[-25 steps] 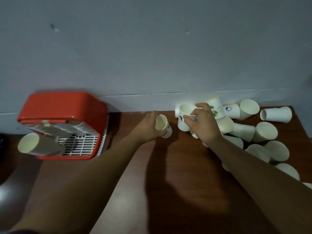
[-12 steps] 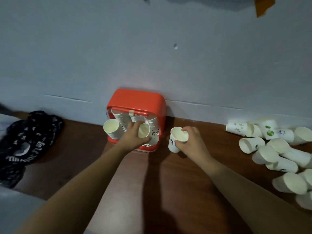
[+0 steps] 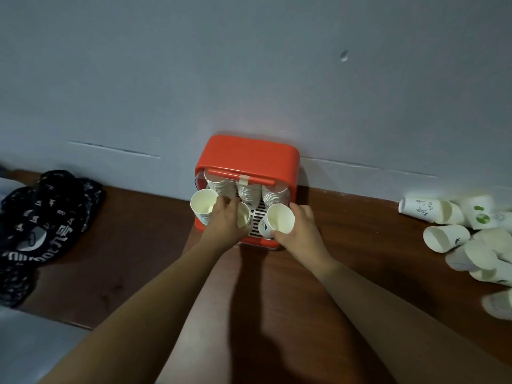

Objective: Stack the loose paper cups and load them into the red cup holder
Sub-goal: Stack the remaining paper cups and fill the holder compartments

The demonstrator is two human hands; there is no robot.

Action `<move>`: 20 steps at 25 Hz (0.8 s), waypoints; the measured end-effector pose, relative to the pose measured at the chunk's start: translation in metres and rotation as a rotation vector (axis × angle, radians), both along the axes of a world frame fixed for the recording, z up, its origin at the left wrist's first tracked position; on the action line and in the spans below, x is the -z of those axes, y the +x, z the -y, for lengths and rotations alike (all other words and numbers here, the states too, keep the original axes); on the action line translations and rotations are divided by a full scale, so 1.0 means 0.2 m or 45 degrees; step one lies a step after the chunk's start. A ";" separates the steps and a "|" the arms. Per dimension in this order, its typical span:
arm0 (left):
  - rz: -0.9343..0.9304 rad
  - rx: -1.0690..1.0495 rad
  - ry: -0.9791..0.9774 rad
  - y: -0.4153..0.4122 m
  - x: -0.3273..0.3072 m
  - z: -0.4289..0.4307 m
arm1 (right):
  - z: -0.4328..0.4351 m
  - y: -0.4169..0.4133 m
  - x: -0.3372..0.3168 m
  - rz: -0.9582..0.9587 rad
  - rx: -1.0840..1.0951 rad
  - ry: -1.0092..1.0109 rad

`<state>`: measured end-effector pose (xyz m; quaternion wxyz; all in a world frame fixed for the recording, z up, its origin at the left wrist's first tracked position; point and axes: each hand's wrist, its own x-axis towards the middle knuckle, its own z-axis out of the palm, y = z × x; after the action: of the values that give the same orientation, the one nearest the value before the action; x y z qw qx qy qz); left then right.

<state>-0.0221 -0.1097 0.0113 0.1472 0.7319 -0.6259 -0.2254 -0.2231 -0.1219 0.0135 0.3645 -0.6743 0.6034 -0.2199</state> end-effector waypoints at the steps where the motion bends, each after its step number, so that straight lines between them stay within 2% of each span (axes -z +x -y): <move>1: 0.029 0.041 -0.008 0.00 0.02 0.02 | 0.01 0.02 0.02 0.001 0.001 -0.008; 9: 0.177 0.176 0.121 0.01 0.16 0.12 | 0.07 0.12 0.20 -0.195 -0.113 -0.083; 16: 0.154 0.224 0.239 0.03 0.26 0.17 | 0.09 0.12 0.32 -0.415 -0.172 -0.129; 20: 0.166 0.204 0.230 0.03 0.30 0.18 | 0.09 0.11 0.36 -0.446 -0.175 -0.135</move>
<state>-0.0157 -0.1466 -0.0490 0.0213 0.7029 -0.6678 -0.2439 -0.2004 -0.1405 -0.0594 0.2319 -0.7602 0.5977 -0.1051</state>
